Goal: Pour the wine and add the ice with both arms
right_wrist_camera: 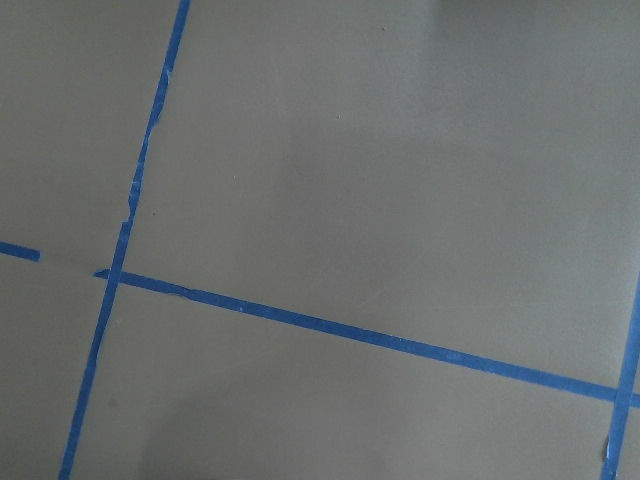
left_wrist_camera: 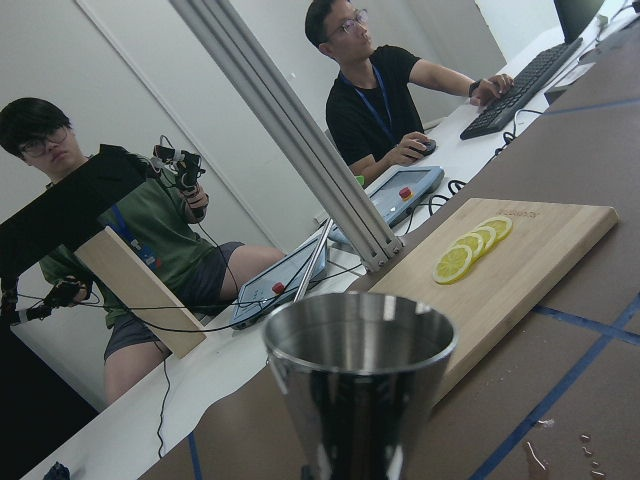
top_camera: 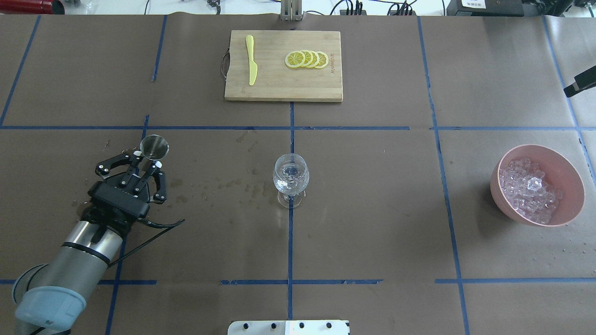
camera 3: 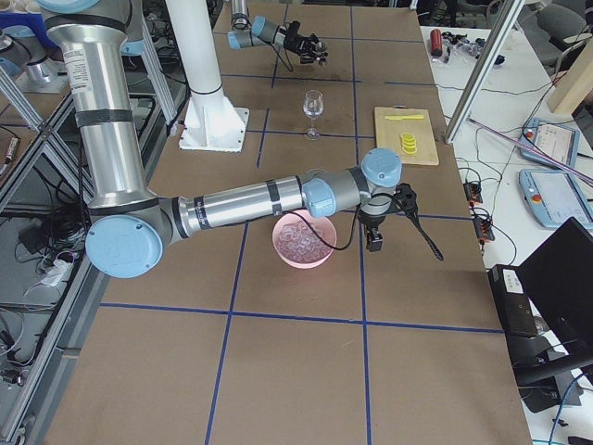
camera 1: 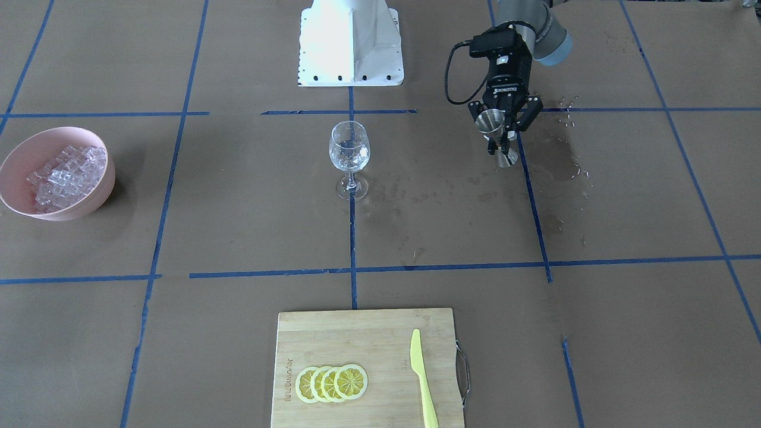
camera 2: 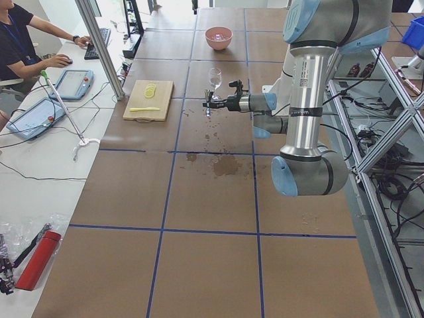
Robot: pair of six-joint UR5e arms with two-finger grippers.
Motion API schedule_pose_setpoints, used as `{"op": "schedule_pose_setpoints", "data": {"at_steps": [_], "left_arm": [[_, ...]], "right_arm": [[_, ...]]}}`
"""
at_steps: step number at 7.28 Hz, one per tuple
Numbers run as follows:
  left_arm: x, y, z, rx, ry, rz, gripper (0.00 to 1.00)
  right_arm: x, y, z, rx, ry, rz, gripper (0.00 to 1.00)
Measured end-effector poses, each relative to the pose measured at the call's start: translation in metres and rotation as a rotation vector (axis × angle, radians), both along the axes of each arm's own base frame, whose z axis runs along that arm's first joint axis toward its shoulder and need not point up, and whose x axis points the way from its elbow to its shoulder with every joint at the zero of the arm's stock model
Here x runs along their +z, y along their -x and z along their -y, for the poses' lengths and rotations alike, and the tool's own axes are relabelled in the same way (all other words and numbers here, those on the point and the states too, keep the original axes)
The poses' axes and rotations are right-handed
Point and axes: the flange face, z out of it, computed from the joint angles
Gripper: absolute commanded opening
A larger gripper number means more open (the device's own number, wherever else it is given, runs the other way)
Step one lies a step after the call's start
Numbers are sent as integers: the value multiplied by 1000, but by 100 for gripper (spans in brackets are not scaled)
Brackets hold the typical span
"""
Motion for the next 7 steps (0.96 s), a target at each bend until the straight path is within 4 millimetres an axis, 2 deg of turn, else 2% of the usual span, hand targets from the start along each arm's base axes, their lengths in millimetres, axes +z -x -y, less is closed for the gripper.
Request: {"op": "schedule_pose_setpoints", "data": {"at_steps": [3,5,6,7], "left_arm": [[100,64,-12,3,47,-81,0],[157,74,-15,-7,147,-284,0],[175,73,-16,-8,197,-386,0],[185,67,-17,1,247,-480,0]], "right_arm": [[-3,0,0,1,-3,1,100],[-4,0,0,2,-6,2,100],[-6,0,0,3,-7,2,100],[-7,0,0,5,-8,3,100]]}}
